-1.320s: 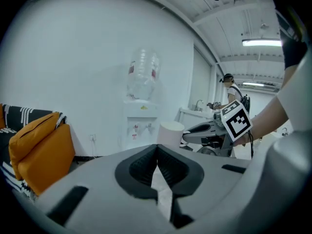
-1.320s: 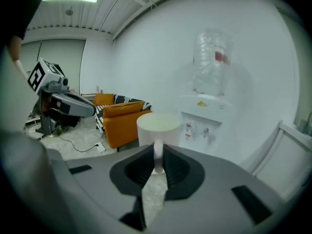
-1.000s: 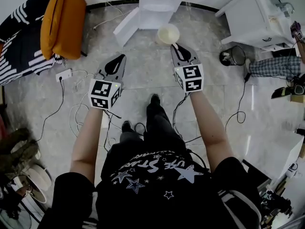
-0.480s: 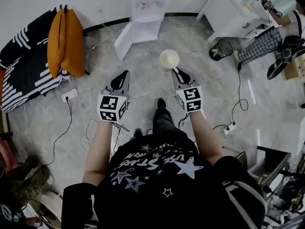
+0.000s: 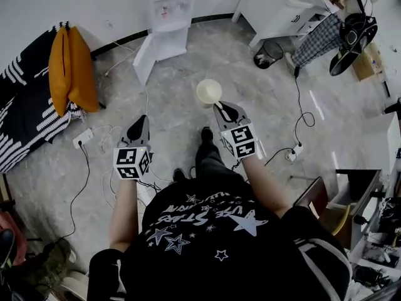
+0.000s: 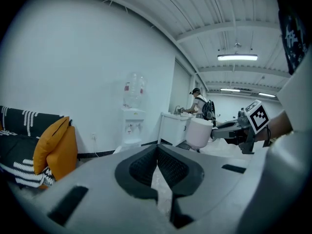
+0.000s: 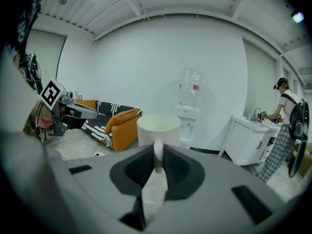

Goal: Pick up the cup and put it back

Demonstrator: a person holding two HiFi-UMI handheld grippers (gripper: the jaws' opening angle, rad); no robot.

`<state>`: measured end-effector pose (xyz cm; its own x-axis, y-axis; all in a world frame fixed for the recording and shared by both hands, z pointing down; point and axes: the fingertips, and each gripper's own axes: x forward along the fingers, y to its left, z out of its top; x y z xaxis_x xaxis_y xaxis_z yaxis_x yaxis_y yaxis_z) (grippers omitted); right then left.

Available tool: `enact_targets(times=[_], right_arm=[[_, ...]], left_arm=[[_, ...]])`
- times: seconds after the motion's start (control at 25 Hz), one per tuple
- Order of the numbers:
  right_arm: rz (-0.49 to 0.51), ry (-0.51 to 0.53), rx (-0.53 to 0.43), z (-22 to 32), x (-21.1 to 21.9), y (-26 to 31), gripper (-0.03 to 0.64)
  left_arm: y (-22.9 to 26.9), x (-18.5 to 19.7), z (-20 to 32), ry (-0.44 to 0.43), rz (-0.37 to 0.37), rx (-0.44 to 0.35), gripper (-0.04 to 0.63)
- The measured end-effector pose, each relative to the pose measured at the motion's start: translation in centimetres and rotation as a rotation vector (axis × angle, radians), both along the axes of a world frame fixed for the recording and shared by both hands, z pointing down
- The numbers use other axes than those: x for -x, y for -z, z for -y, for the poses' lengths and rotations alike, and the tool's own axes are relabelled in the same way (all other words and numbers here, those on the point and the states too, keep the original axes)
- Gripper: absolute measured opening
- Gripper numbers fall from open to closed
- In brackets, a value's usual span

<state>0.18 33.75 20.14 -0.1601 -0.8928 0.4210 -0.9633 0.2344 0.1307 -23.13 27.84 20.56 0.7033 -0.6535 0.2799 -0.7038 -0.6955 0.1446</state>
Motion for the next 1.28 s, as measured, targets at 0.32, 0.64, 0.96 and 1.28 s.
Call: enact_targets(times=[0.32,0.64,0.96,1.28], right_arm=[[0.039,-0.051,-0.018,-1.2,-0.5,0.0,0.044],[0.049,-0.059,-0.004,-0.5,-1.7,-1.1,0.044],[0.074,-0.061,0.027,3.2,-6.3,-3.0,0.044],[0.112,0.003,0.075,12.4,-13.1,-6.0,0.044]], left_arm=[[0.5,0.1,-1.8,-0.011,-0.009,-0.009,0.009],[-0.8,-0.9,-1.6,-0.031,0.013,0.022,0.009],[-1.2,-5.9,2.2,-0.032,0.029,0.044,0.009],[-3.2,-13.7,9.7,0.009,0.091,0.093,0.009]])
